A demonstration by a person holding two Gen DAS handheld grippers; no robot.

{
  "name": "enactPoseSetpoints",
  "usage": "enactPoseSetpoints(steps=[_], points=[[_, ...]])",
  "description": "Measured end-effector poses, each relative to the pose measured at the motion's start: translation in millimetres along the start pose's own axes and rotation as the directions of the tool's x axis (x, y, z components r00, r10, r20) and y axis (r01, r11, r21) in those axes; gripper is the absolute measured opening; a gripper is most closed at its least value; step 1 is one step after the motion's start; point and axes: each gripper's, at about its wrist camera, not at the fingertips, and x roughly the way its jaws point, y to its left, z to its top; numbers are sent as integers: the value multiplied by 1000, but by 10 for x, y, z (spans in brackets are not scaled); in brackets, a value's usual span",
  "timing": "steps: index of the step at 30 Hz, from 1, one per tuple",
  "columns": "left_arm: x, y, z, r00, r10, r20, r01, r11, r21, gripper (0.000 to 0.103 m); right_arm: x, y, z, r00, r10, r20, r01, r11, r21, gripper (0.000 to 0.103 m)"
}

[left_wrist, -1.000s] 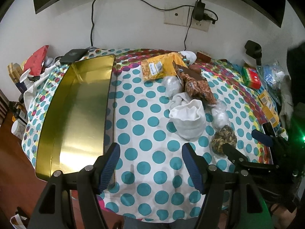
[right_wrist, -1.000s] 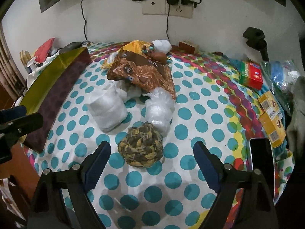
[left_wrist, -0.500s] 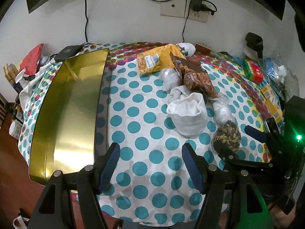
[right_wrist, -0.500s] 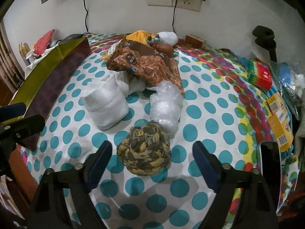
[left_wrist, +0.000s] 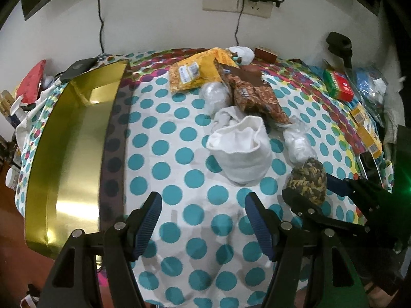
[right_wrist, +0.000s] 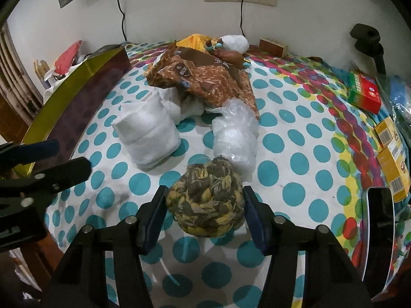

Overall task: Organize objects
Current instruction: 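Close right tool on braided rope ball while left tool grasps white cloth pouch, then carry white cloth pouch into gold tray with left tool and release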

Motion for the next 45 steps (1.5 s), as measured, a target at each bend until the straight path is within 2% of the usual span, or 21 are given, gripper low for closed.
enactPoseSetpoints(steps=[5,13,18,23,25,28,32,39,45], points=[[120,-146,64,1000,-22,18,21,999,28,69,-76,-132,-30,1000,-9,6,9,1000,18,54],[415,-354,230,1000,17,16,-18,997,70,69,-119,-318,-95,1000,12,-6,-11,998,57,54],[517,-409,280,1000,3,24,-5,997,80,69,-89,-349,-107,999,33,-12,-32,997,75,54],[566,-498,284,999,20,40,-25,993,115,69,-80,-340,-108,999,39,-14,-38,996,75,54],[565,-527,280,999,24,47,-30,991,129,69,-80,-336,-104,999,39,-16,-38,997,73,54],[578,-542,282,999,27,37,-32,990,138,56,-74,-336,-104,999,40,-16,-38,996,78,54],[543,-523,270,999,11,39,-16,992,127,50,-73,-334,-101,999,39,-17,-37,996,77,54],[386,-457,234,998,19,63,-27,992,126,48,-84,-348,-96,999,37,-12,-36,996,83,54],[147,-258,223,994,36,99,-46,994,100,48,-104,-313,-85,999,30,-13,-29,996,82,54]])
